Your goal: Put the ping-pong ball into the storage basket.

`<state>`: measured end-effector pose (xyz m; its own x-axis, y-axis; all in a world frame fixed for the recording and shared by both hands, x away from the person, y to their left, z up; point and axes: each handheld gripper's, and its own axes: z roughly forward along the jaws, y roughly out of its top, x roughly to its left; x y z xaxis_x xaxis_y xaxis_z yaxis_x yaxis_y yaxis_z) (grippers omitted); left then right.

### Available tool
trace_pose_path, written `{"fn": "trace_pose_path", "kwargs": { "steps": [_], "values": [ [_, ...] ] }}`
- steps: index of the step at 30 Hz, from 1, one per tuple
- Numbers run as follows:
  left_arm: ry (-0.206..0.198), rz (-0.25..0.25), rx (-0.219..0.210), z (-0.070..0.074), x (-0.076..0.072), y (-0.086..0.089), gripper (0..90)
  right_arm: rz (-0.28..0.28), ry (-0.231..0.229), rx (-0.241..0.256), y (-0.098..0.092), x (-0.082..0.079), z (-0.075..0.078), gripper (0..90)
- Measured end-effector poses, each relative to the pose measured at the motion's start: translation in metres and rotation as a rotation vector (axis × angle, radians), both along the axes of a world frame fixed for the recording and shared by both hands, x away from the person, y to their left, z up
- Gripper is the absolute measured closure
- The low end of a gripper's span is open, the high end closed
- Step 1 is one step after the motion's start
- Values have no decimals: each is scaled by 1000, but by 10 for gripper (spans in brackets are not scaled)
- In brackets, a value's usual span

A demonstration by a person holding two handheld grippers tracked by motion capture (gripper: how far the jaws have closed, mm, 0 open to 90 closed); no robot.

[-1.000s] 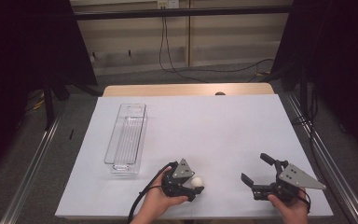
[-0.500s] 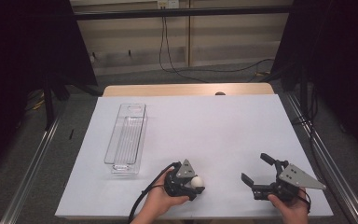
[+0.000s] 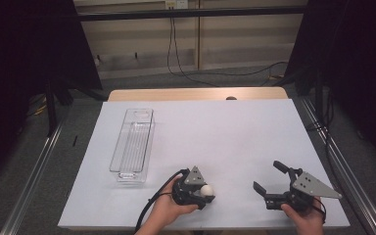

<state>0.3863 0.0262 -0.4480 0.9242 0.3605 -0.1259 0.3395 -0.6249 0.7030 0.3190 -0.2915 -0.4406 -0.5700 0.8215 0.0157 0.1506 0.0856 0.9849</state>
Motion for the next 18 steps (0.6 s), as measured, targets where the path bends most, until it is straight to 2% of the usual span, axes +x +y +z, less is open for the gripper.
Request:
{"fn": "trace_pose_path", "kwargs": {
  "steps": [2, 4, 5, 6, 9, 11, 14, 15, 18],
  "values": [
    [2, -1, 6, 1, 0, 0, 510, 1, 0, 0, 0, 0, 0, 25],
    [10, -1, -23, 0, 0, -1, 511, 1, 0, 1, 0, 0, 0, 25],
    [5, -8, 6, 2, 0, 0, 511, 1, 0, 1, 0, 0, 0, 25],
    [8, -2, -26, 1, 1, -1, 510, 2, 0, 0, 0, 0, 0, 25],
    [14, 1, -28, 4, 2, 0, 510, 1, -2, -1, 0, 0, 0, 25],
    [21, -2, -10, 7, 2, 0, 510, 0, -3, -1, 0, 0, 0, 26],
    [24, 5, -26, 9, 3, 1, 510, 1, -1, 1, 0, 0, 0, 26],
    [24, 5, -13, 11, 3, 2, 510, 1, -1, 0, 0, 0, 0, 26],
    [25, 5, -39, 13, 5, 2, 510, 2, -1, 0, 0, 0, 0, 26]
  ]
}}
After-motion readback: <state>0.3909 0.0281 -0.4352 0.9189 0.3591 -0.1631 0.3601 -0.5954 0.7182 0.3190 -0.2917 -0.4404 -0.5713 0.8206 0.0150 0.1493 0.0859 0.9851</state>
